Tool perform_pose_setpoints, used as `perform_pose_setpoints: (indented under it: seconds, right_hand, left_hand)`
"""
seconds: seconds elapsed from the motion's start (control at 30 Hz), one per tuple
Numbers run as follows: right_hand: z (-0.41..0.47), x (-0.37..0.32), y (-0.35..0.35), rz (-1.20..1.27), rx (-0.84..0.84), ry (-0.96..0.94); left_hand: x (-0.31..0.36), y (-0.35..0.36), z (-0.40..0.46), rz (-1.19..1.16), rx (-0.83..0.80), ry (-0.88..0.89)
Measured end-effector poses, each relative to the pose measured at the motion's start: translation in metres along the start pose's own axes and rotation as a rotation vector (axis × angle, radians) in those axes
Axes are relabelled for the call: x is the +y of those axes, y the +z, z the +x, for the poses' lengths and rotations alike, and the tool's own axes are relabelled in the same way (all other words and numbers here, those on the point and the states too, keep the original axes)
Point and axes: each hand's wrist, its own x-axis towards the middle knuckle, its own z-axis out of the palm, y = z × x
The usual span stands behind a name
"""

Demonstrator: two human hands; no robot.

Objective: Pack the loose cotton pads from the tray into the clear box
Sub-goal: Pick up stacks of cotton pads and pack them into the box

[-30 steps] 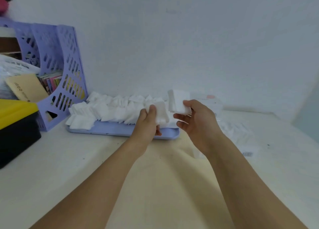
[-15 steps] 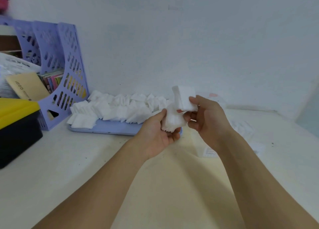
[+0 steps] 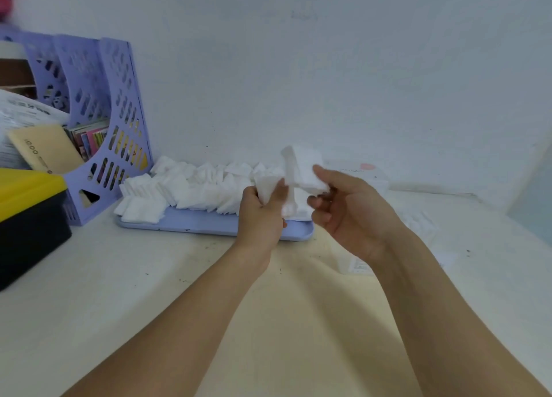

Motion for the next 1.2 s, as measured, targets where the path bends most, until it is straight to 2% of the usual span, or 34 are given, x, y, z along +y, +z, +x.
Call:
perform_pose_setpoints:
  seconds: [0.13, 0.33, 0.4, 0.53, 0.63, 0.7, 0.8, 0.87, 0.97, 1.03, 1.13, 1.2]
  right_hand:
    - [0.003, 0.015, 0.002, -0.348, 0.002, -0.008]
    - [0.008, 0.019, -0.003, -0.569, 0.106, -0.127]
    - [0.007, 0.022, -0.001, -0.619, 0.132, -0.157]
    - [0.005, 0.025, 0.007, -0.749, 0.228, -0.303]
    - [0.002, 0.024, 0.016, -0.614, 0.263, -0.406]
    - [0.000, 0.027, 0.026, -0.526, 0.159, -0.316]
    - [0.001, 0.032, 0.028, -0.564, 0.037, -0.225]
    - [0.003, 0.021, 0.020, -0.571, 0.009, -0.216]
    - [0.001, -0.002, -0.005, -0.751, -0.103, -0.217]
    - [-0.002, -0.012, -0.020, -0.795, -0.123, -0.199]
    - [-0.008, -0.021, -0.034, -0.816, -0.098, -0.143]
    - [-0.004, -0.025, -0.042, -0.839, -0.011, -0.144]
  left_hand:
    - [0.004, 0.000, -0.005, 0.073, -0.124, -0.032]
    - [0.008, -0.001, -0.001, -0.251, -0.151, -0.228]
    - [0.008, 0.000, -0.002, -0.255, -0.217, -0.243]
    - [0.004, 0.001, 0.000, -0.158, -0.180, -0.198]
    - [0.005, 0.003, -0.001, -0.090, -0.216, -0.140]
    - [0.006, 0.009, -0.009, -0.073, -0.347, -0.124]
    - [0.005, 0.013, -0.017, -0.063, -0.486, -0.086]
    - [0.005, 0.009, -0.013, 0.026, -0.459, 0.023]
    - [0.006, 0.005, -0.006, 0.242, -0.304, 0.220]
    - [0.004, 0.006, -0.007, 0.286, -0.249, 0.296]
    - [0.001, 0.012, -0.009, 0.270, -0.306, 0.298]
    - [-0.001, 0.018, -0.011, 0.208, -0.355, 0.274]
